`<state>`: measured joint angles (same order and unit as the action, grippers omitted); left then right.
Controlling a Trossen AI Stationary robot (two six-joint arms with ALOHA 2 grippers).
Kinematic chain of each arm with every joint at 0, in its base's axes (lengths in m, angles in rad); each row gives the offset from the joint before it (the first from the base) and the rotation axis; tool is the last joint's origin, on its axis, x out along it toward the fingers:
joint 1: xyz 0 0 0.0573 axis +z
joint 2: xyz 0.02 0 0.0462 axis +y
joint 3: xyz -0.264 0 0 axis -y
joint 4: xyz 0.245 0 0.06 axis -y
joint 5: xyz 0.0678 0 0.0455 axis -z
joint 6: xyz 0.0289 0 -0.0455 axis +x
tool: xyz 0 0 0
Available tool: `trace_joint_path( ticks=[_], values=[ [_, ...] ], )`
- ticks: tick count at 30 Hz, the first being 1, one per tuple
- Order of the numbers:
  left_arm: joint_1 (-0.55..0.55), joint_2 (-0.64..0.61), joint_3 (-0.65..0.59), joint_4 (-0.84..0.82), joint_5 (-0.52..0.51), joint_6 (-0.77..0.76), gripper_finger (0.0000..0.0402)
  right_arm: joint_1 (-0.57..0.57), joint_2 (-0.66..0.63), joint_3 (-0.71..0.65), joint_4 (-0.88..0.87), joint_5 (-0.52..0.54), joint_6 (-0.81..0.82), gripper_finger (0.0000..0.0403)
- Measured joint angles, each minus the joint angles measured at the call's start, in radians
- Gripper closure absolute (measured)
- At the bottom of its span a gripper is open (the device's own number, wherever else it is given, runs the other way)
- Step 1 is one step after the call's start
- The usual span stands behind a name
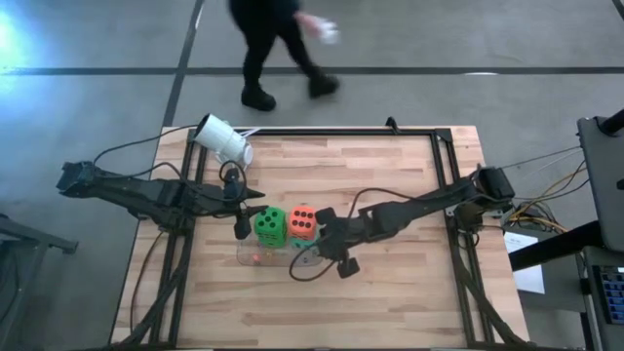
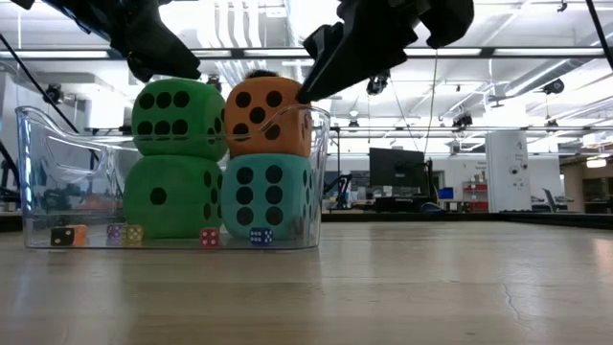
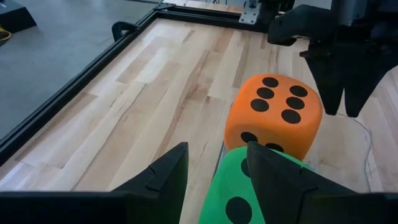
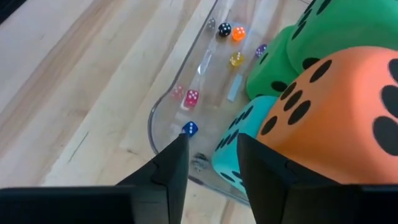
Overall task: Pick & Place Dice
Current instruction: Return to Home Position
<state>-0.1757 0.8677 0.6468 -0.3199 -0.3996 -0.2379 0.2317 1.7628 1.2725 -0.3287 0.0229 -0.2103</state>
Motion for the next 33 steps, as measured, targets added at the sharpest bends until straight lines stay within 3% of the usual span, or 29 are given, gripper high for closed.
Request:
trace_joint_path(
  ticks=[10, 20, 24, 31, 33],
  values=[
    [0.0, 0.0, 0.0, 0.0, 0.0, 0.0, 0.0231, -0.003, -0.028, 0.027, -0.066, 0.004, -0.007, 0.0282],
    [0.0, -0.001, 0.004, 0.002, 0.0, 0.001, 0.0241, -0.003, -0.104, 0.074, -0.192, 0.007, -0.017, 0.0383],
    [0.0, -0.006, 0.023, 0.005, 0.0, 0.039, 0.0281, -0.003, -0.165, 0.052, -0.192, 0.037, -0.019, 0.0393],
    [0.0, -0.044, 0.026, 0.005, -0.001, 0.114, 0.0386, -0.004, -0.292, 0.017, -0.188, 0.115, -0.007, 0.0394],
    [0.0, -0.068, 0.021, 0.002, 0.0, 0.116, 0.0395, -0.004, -0.328, 0.002, -0.179, 0.118, -0.007, 0.0394]
  ],
)
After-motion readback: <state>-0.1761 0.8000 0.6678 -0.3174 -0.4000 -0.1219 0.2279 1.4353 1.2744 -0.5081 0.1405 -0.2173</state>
